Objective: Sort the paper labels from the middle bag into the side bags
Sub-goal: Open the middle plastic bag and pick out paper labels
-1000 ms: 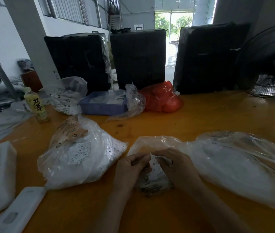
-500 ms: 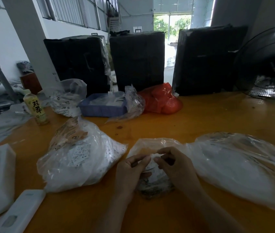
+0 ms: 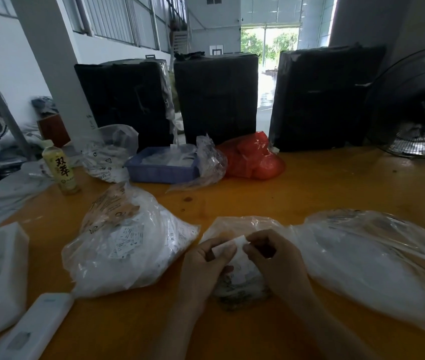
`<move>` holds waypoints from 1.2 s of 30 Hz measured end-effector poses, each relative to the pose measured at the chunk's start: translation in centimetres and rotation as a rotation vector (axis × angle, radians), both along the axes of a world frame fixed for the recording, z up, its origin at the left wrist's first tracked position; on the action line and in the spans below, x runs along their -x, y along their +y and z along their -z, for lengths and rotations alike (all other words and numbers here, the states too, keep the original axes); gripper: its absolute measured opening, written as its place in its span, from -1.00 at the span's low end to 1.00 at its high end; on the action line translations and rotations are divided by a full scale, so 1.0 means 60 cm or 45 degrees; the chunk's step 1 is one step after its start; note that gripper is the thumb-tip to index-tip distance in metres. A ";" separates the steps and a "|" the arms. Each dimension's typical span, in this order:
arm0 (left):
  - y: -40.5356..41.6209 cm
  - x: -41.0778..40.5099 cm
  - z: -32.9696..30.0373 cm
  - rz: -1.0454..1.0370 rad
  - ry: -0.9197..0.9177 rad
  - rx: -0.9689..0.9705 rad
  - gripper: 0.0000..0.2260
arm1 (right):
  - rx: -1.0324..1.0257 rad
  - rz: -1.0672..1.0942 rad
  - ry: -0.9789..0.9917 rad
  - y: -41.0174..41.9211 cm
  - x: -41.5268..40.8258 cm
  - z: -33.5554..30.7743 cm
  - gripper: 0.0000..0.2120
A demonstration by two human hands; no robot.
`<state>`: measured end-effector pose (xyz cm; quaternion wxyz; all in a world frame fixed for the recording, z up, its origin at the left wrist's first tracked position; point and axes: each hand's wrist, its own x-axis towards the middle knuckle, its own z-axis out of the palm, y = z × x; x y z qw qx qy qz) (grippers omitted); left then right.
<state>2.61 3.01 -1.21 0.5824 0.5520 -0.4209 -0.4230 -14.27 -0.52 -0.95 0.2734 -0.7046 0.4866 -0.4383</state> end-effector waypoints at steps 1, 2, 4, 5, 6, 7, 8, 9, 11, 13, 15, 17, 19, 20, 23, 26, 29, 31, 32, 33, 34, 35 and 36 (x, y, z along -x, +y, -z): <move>0.003 -0.001 -0.006 0.001 -0.120 0.030 -0.83 | 0.009 0.017 -0.042 -0.003 0.002 -0.002 -0.81; 0.006 -0.003 -0.011 -0.020 -0.251 0.060 -0.81 | 0.013 0.024 -0.089 -0.005 0.005 -0.004 -0.80; 0.017 -0.007 -0.034 -0.157 -0.470 0.182 -0.76 | 0.020 0.040 -0.158 -0.010 0.012 -0.009 -0.81; 0.023 -0.012 -0.050 -0.269 -0.573 0.290 -0.74 | 0.030 0.064 -0.173 -0.012 0.016 -0.010 -0.82; 0.030 -0.023 -0.068 -0.421 -0.688 0.413 -0.75 | 0.044 0.099 -0.184 -0.015 0.021 -0.012 -0.84; 0.034 -0.042 -0.085 -0.605 -0.820 0.529 -0.76 | 0.055 0.133 -0.192 -0.017 0.026 -0.012 -0.87; 0.037 -0.067 -0.100 -0.801 -0.949 0.604 -0.75 | 0.063 0.159 -0.206 -0.019 0.030 -0.013 -0.88; 0.039 -0.097 -0.113 -0.975 -1.026 0.625 -0.74 | 0.070 0.179 -0.215 -0.021 0.034 -0.014 -0.88; 0.040 -0.159 -0.128 -1.168 -1.050 0.492 -0.73 | 0.062 0.209 -0.214 -0.025 0.040 -0.015 -0.89; 0.031 -0.205 -0.123 -1.155 -1.098 0.215 -0.72 | 0.025 0.226 -0.179 -0.030 0.041 -0.018 -0.87; 0.019 -0.227 -0.105 -1.020 -1.170 -0.015 -0.75 | 0.003 0.222 -0.130 -0.031 0.043 -0.019 -0.82; 0.009 -0.236 -0.088 -0.877 -1.222 -0.148 -0.76 | 0.012 0.219 -0.077 -0.033 0.047 -0.020 -0.81; -0.001 -0.242 -0.077 -0.749 -1.351 -0.262 -0.79 | 0.017 0.227 -0.004 -0.033 0.052 -0.028 -0.83; -0.005 -0.241 -0.076 -0.672 -1.490 -0.344 -0.76 | 0.024 0.235 0.033 -0.034 0.056 -0.034 -0.84; -0.011 -0.241 -0.087 -0.557 -1.781 -0.572 -0.69 | 0.075 0.322 0.161 -0.033 0.082 -0.049 -0.93; -0.002 -0.228 -0.099 -0.690 -1.733 -0.396 -0.69 | 0.143 0.548 0.634 -0.033 0.142 -0.054 -0.87; 0.008 -0.170 -0.103 -0.930 -1.576 0.068 -0.80 | -0.099 0.697 1.154 -0.030 0.193 -0.058 -0.73; 0.009 -0.118 -0.100 -0.842 -1.536 0.316 -0.84 | -0.224 0.643 1.308 -0.026 0.197 -0.059 -0.75; 0.009 -0.090 -0.095 -0.734 -1.508 0.407 -0.85 | -0.254 0.613 1.341 -0.026 0.195 -0.056 -0.76; 0.008 -0.063 -0.090 -0.599 -1.456 0.464 -0.87 | -0.266 0.606 1.359 -0.027 0.191 -0.053 -0.75; 0.008 -0.037 -0.083 -0.446 -1.401 0.489 -0.87 | -0.254 0.613 1.356 -0.027 0.188 -0.051 -0.74; 0.007 -0.016 -0.075 -0.287 -1.362 0.490 -0.87 | -0.215 0.626 1.345 -0.027 0.187 -0.050 -0.73; 0.006 0.002 -0.065 -0.137 -1.336 0.473 -0.87 | -0.155 0.639 1.337 -0.026 0.188 -0.049 -0.73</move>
